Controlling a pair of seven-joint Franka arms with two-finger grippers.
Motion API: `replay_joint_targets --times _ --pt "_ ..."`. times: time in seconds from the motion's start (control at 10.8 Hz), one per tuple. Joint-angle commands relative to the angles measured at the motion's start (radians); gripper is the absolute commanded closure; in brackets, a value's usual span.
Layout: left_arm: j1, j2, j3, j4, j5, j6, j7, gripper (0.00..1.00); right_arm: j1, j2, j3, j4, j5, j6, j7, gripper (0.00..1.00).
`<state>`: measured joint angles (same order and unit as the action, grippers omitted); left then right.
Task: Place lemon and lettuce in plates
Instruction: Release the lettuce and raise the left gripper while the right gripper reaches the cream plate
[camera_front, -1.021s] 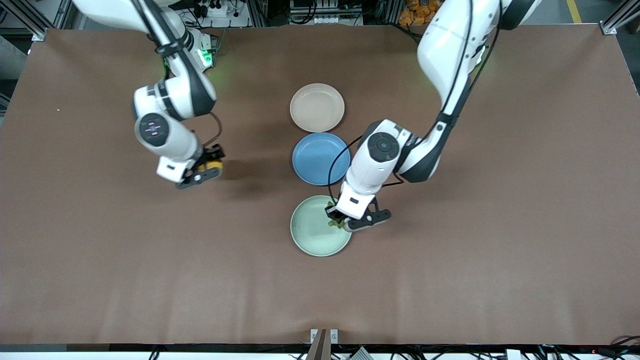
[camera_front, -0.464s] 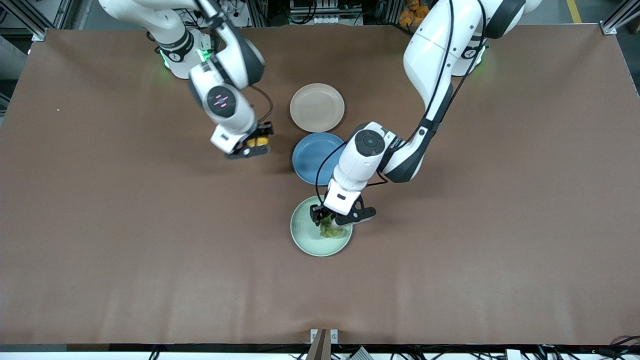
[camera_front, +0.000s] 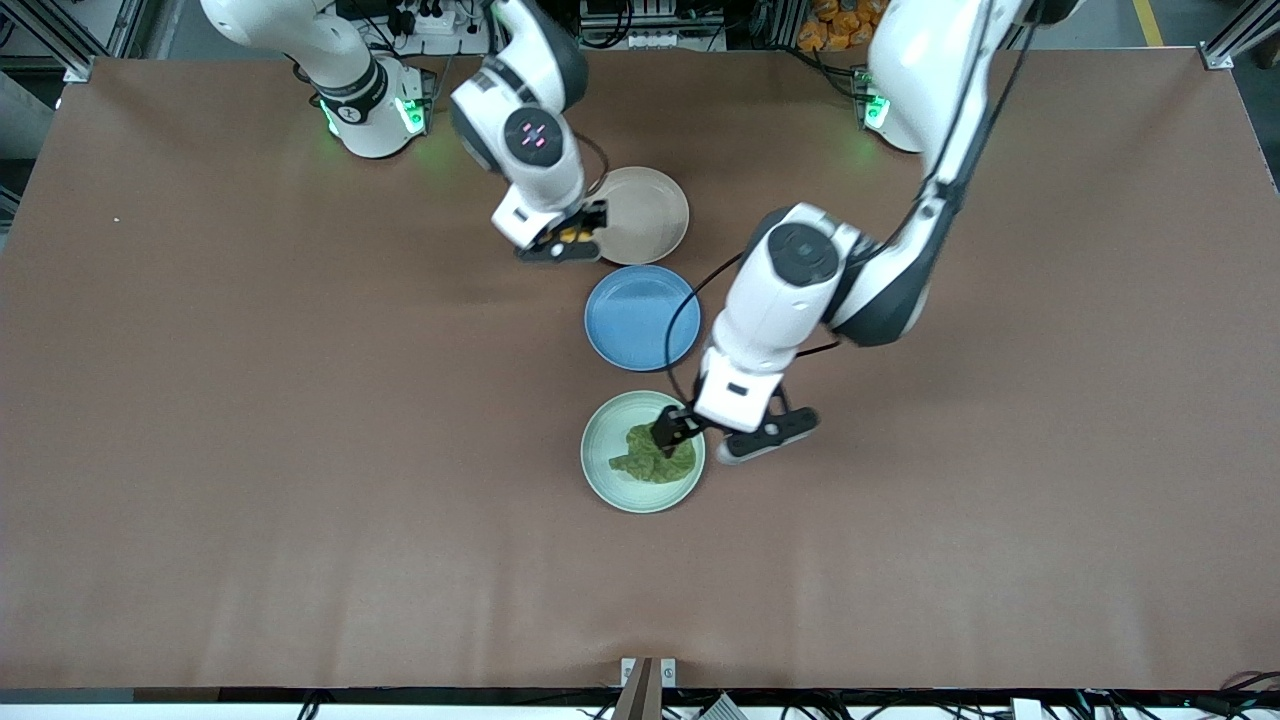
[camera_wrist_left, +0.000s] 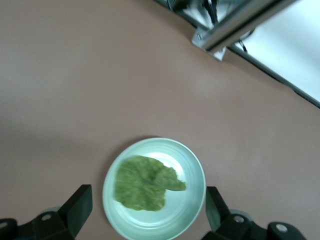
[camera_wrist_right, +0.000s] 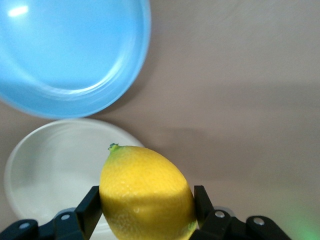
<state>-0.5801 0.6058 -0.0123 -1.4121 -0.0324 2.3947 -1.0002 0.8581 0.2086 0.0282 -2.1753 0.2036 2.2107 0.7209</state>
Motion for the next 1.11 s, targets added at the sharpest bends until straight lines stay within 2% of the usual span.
replay_joint_targets --times 0.0,0.19,0.37,0.46,0.56,0.65,1.02 --pt "0.07 -0.121 -0.001 -0.038 0.058 -0.142 0.088 0.0 0.105 0.058 -0.01 0.09 0.033 0.003 0.136 0.87" --pt "0.127 -0.188 -0.003 -0.042 0.057 -0.269 0.28 0.0 0.143 0.125 -0.01 0.094 0.034 0.102 0.246 0.86" --pt "0.17 -0.23 -0.003 -0.042 0.057 -0.378 0.383 0.0 0.156 0.181 -0.008 0.097 0.06 0.173 0.328 0.86" --pt "0.198 -0.248 -0.003 -0.042 0.057 -0.417 0.447 0.0 0.157 0.189 -0.01 0.097 0.089 0.182 0.336 0.81" --pt "0.23 -0.267 -0.006 -0.044 0.055 -0.458 0.48 0.0 0.157 0.19 -0.01 0.095 0.105 0.182 0.339 0.49" --pt "0.261 -0.291 -0.006 -0.044 0.055 -0.52 0.501 0.0 0.165 0.192 -0.01 0.095 0.105 0.182 0.344 0.0" --pt "0.365 -0.385 -0.006 -0.05 0.055 -0.716 0.681 0.0 0.165 0.186 -0.014 0.101 0.105 0.172 0.356 0.0"
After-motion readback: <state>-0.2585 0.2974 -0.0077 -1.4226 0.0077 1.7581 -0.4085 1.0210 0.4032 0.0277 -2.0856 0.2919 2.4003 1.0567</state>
